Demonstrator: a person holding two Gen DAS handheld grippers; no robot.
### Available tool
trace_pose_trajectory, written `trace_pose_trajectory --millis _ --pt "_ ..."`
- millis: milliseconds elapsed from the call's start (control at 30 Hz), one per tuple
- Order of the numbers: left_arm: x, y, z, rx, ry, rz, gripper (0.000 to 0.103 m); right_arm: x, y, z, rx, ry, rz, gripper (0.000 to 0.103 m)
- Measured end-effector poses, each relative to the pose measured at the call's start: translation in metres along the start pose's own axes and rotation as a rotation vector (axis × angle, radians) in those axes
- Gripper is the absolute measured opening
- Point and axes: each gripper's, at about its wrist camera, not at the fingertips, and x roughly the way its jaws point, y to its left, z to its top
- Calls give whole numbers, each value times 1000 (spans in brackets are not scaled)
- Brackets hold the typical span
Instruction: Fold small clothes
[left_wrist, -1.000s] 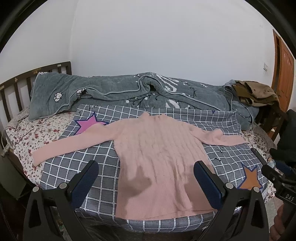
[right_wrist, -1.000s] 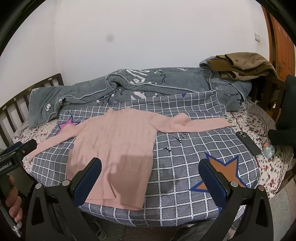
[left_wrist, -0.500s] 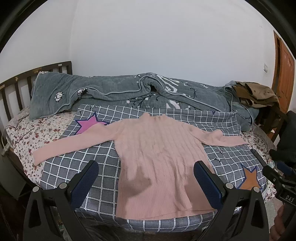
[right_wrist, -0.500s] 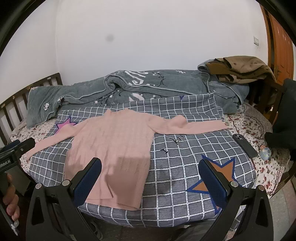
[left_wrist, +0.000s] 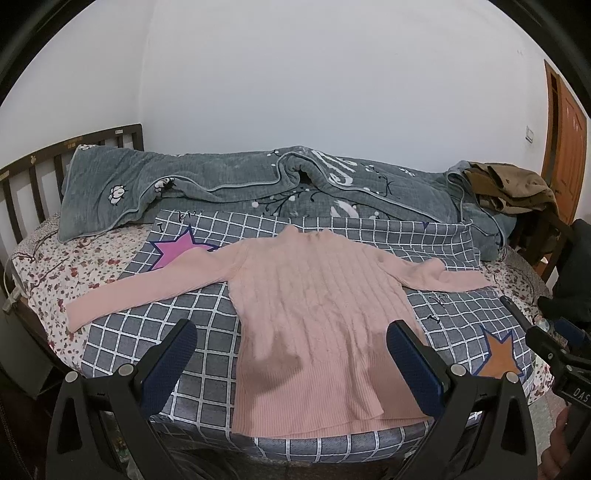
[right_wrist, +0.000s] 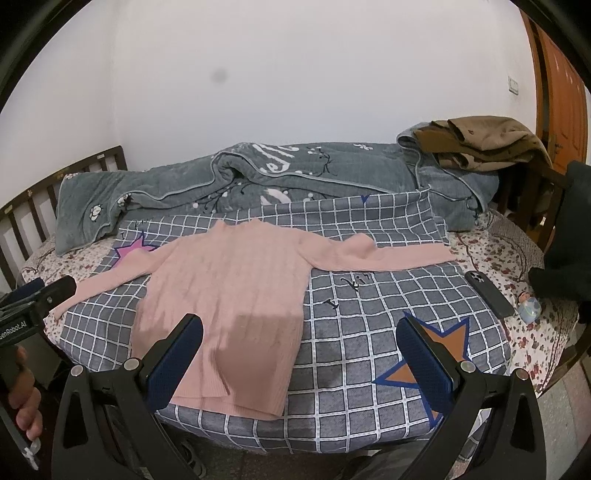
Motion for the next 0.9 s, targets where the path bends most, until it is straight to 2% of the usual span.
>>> trace_pose_trajectory --millis 900 --pt "-4 1 2 11 -14 19 103 -2 5 1 -20 -7 -6 102"
